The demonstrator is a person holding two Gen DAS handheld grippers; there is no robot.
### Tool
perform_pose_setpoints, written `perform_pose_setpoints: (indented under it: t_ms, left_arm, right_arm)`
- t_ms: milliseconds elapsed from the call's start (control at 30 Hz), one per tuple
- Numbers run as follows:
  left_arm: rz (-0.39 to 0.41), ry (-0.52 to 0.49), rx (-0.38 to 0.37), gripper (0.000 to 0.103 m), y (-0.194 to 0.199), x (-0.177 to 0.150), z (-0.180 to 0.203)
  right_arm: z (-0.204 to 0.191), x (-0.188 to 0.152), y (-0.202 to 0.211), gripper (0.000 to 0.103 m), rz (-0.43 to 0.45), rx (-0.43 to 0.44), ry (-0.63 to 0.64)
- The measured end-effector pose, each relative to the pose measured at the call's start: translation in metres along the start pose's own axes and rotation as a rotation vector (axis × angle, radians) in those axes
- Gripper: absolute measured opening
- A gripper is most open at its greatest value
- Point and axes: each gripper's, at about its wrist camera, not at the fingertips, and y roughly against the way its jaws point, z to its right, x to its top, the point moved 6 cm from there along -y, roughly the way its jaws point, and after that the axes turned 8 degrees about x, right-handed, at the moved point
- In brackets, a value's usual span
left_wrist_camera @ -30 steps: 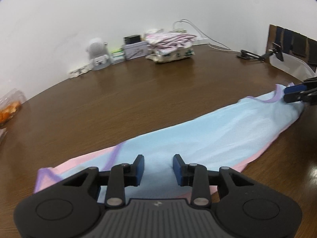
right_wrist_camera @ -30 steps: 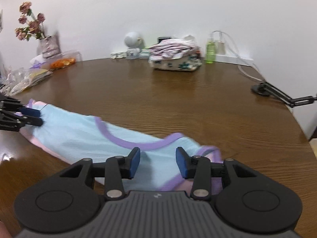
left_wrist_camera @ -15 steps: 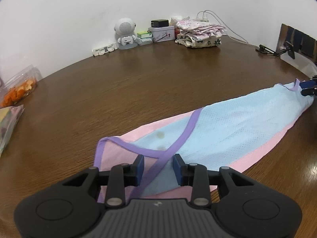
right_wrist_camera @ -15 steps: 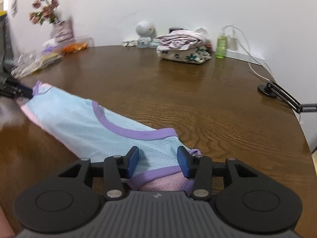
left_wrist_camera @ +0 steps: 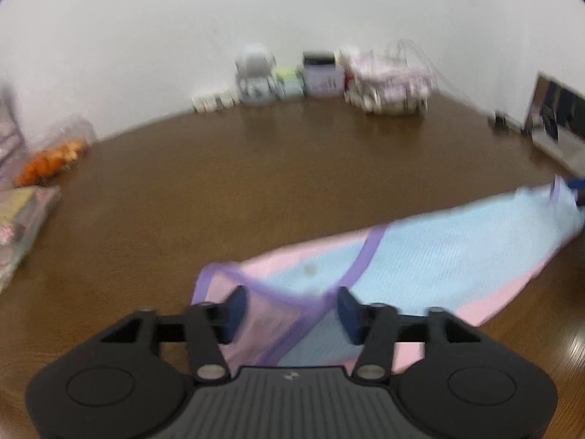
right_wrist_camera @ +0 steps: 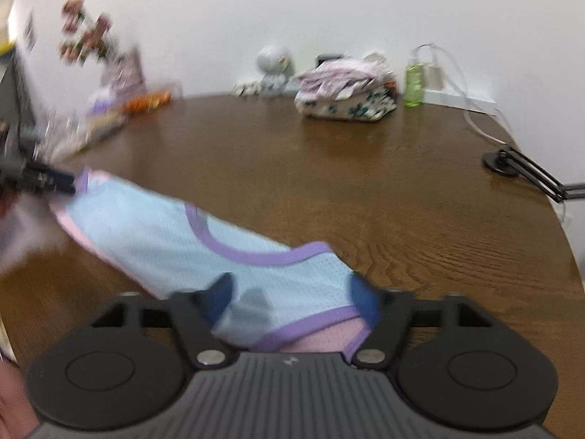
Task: Fold clothes
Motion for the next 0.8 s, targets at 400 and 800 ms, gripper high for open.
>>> perform_pose_setpoints:
  t_ms: [400,800]
  left_arm:
    - [0.107,-0.067,-0.12,0.092,0.018,0.046,0.16]
    - [0.037,-0.277,-0.329,0.013,-0.045,0.048,0.299]
  right_arm:
    - [0.017,-0.025,0.043,0.103,0.058,-0.041,-0.482]
    - [0.011,-0.044,0.027,0.09,0.165,-0.023,-0.772]
